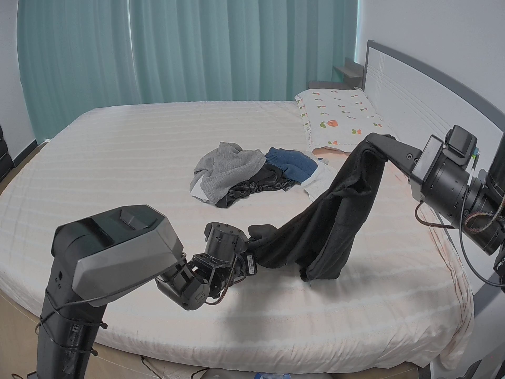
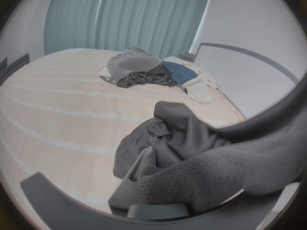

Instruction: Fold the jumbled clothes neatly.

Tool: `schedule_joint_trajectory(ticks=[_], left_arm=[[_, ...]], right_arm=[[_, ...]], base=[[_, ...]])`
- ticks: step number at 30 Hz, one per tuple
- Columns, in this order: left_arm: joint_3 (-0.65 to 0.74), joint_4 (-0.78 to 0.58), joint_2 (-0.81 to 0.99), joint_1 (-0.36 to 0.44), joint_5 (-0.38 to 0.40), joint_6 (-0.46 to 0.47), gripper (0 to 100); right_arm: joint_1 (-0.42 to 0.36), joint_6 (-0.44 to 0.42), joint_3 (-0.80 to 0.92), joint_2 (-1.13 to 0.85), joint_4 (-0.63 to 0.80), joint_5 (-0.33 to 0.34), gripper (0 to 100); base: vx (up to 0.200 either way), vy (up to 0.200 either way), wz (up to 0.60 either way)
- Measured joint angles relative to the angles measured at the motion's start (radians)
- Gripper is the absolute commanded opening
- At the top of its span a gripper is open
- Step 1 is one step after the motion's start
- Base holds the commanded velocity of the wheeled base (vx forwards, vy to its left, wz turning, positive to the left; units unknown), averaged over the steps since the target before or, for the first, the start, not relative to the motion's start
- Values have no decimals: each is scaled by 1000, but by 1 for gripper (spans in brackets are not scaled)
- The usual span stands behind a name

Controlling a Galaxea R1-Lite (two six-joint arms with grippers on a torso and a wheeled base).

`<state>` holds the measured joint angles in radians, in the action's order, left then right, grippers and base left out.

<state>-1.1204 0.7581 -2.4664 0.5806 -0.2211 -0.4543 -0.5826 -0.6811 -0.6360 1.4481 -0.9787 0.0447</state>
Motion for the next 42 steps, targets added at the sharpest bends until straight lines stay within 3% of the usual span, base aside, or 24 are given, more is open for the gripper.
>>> schedule_joint_trajectory(ticks=[10, 19, 28, 35, 42], left_arm=[[2, -254, 299, 14, 23, -171, 0], [-25, -425, 630, 0, 64, -220, 0], [104, -435, 763, -23, 94, -341, 0], [242, -374, 787, -14, 151, -474, 0], [337, -300, 797, -5, 170, -523, 0]], right_arm=[[15, 4, -1, 87, -3, -6, 0], [107, 27, -174, 174, -63, -65, 0], [122, 13, -121, 223, -86, -74, 0], [111, -91, -8, 279, -101, -74, 0], [109, -125, 28, 307, -124, -81, 0]], base=[[0, 0, 0], [0, 0, 0], [0, 0, 0], [0, 0, 0], [-114, 29, 0]])
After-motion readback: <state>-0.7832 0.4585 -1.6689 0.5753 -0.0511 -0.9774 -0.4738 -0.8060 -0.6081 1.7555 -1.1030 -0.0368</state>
